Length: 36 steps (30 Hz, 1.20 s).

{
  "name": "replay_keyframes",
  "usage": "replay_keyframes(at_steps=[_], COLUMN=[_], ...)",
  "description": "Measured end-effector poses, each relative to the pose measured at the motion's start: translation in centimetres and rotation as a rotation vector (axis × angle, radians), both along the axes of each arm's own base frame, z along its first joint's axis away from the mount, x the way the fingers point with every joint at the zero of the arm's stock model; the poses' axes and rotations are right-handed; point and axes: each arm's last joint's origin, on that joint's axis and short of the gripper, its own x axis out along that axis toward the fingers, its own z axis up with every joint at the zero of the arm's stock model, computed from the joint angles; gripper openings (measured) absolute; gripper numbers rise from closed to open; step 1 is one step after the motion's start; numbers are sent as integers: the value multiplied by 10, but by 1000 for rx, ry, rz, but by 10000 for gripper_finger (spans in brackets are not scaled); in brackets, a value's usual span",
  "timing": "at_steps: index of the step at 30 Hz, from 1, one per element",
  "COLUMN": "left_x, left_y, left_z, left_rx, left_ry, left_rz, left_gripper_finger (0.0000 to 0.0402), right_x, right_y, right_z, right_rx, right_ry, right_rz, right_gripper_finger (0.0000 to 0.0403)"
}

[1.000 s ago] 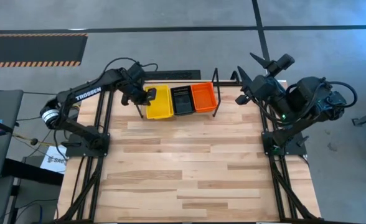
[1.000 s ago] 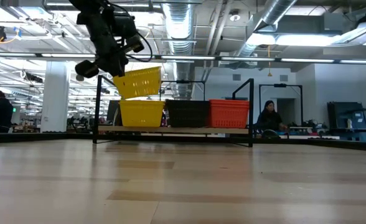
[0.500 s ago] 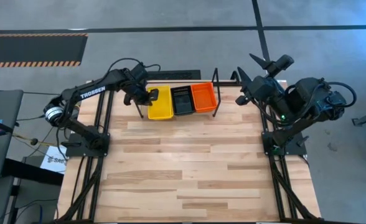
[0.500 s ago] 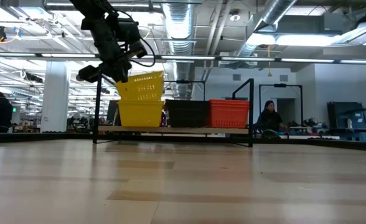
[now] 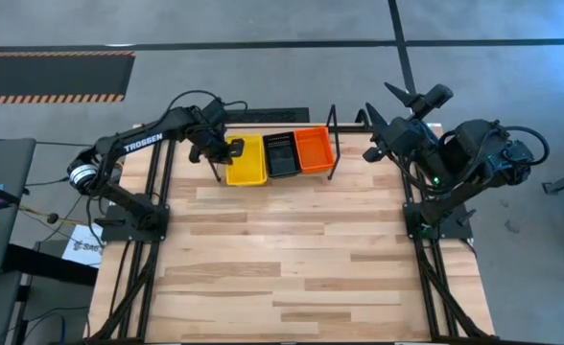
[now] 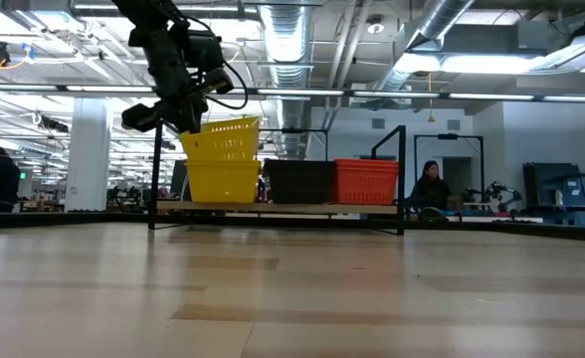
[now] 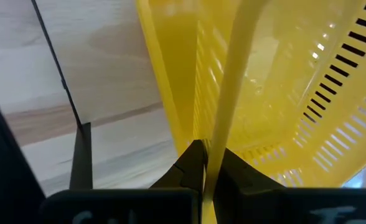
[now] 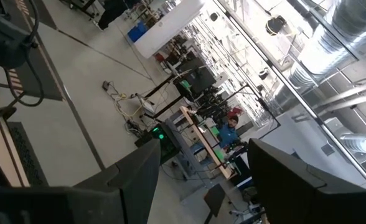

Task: Stack baskets on shelf by color
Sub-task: Stack the yellow bin on top of the yellow bins on the shelf, then adjust the bins on the shelf

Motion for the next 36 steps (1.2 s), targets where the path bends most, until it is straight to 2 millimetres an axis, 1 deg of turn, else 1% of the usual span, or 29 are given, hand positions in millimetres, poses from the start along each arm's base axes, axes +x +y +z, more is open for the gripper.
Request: replay_keyframes(at_steps=[12,16,23,26,32,34,36], left_x=[2,2,2,1,-3,-3,0], left_y=[2,3,2,3,6,8,10], left_z=[1,1,2,3,6,12,25], left_rx=[48,62,77,75,28,38,87], left_ry=[-19,-20,-21,-30,-96,-113,-147], left_rz=[-20,-47,-61,-70,-127,-160,-200], left_gripper_finger=[5,29,95,115,126,126,126], right_x=[0,0,0,0,0,0,0], right_y=[0,0,0,0,0,0,0], right_z=[0,0,0,0,0,0,-1], right_rx=[-1,-1,-1,-1,-1,-1,-4], right_ry=[3,2,2,2,4,4,14], right_rz=[0,0,0,0,0,-3,-5], right_gripper_finger=[265,265,265,265,265,265,265])
